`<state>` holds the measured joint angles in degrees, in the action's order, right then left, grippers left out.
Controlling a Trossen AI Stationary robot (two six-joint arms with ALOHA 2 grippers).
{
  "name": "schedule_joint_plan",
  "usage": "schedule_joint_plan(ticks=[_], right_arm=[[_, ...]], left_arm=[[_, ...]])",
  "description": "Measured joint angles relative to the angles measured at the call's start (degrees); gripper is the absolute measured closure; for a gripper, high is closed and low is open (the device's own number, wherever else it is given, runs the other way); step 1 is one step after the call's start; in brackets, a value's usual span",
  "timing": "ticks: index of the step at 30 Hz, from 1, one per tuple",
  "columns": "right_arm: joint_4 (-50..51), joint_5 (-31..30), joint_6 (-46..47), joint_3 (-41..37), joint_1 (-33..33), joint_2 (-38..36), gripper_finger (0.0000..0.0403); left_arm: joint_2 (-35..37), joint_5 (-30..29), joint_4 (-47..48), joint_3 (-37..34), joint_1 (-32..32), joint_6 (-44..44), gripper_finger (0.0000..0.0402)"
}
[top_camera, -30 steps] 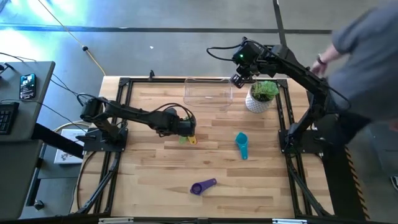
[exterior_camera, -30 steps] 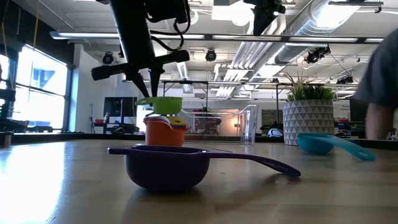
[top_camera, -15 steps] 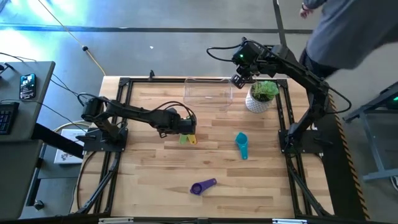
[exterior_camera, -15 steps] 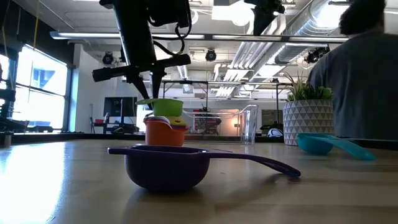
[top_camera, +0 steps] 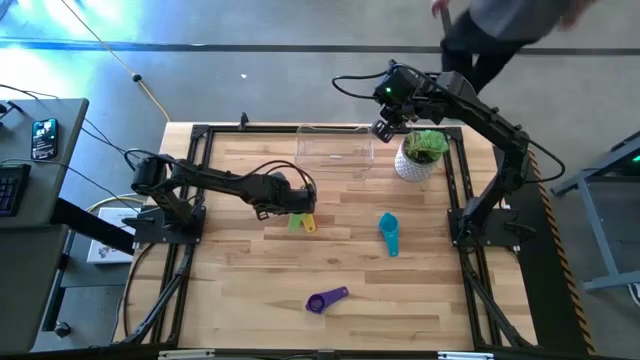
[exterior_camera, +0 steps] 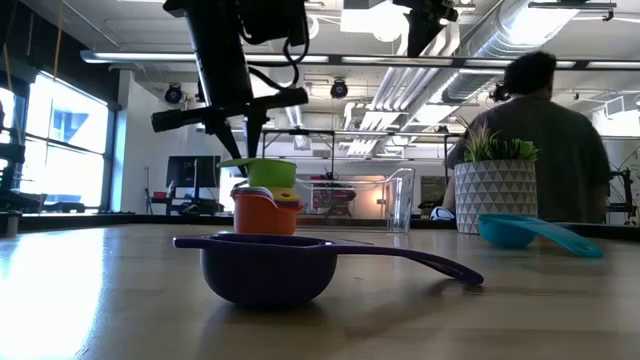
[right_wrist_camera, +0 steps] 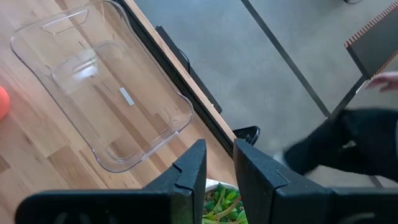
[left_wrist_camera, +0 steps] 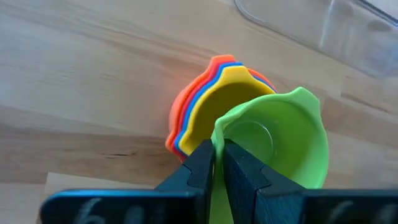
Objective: Nest measuring cups in basket
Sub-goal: Stack the green measuring cup on the top of the yellow measuring cup
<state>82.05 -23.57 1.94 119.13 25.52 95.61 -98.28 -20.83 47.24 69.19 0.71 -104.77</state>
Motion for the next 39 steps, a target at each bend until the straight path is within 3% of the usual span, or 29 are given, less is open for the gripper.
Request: schedule_joint_plan(ticks=[23, 34, 39], right_arm=[[0.4, 0.0, -1.0, 0.0, 0.0, 0.0, 0.0329], [0.4, 0.0, -2.3, 0.0, 0.0, 0.0, 0.0329], [0.4, 0.0, -2.4, 0.0, 0.0, 0.0, 0.0329]], left_arm=[[0.0, 1.7, -0.2, 0.0, -1.5, 0.7, 0.0375], [0.0, 2.2, -0.4, 0.0, -1.6, 1.5, 0.0323], [0.0, 7.4, -0.3, 0.0, -1.6, 5.8, 0.0316]])
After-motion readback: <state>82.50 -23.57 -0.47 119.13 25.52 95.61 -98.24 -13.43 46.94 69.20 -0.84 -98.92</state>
